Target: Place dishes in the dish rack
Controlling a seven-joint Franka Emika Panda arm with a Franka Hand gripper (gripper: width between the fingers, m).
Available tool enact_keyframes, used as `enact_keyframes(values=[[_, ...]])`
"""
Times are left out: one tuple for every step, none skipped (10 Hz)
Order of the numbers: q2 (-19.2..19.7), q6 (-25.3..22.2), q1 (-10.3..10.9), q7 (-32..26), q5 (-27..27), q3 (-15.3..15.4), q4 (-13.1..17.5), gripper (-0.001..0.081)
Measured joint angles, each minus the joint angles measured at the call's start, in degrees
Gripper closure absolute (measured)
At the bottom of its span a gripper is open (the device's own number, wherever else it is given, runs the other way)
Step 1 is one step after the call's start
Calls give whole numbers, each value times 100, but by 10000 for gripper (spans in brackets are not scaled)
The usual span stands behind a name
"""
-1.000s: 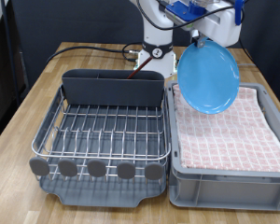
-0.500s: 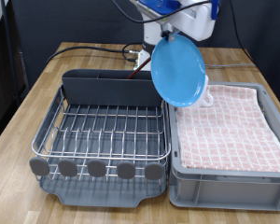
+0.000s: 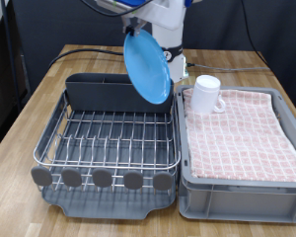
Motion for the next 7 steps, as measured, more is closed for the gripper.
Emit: enact_keyframes(values=[[-1, 62, -11, -274, -1, -62, 21, 787], [7, 46, -11, -202, 4, -53, 20, 787], [34, 40, -11, -198, -117, -41, 20, 787], [73, 57, -15, -248, -327, -39, 23, 787], [136, 73, -21, -343, -549, -46, 56, 787], [240, 186, -27, -482, -772, -68, 116, 787], [379, 383, -36, -605, -953, -107, 190, 787]])
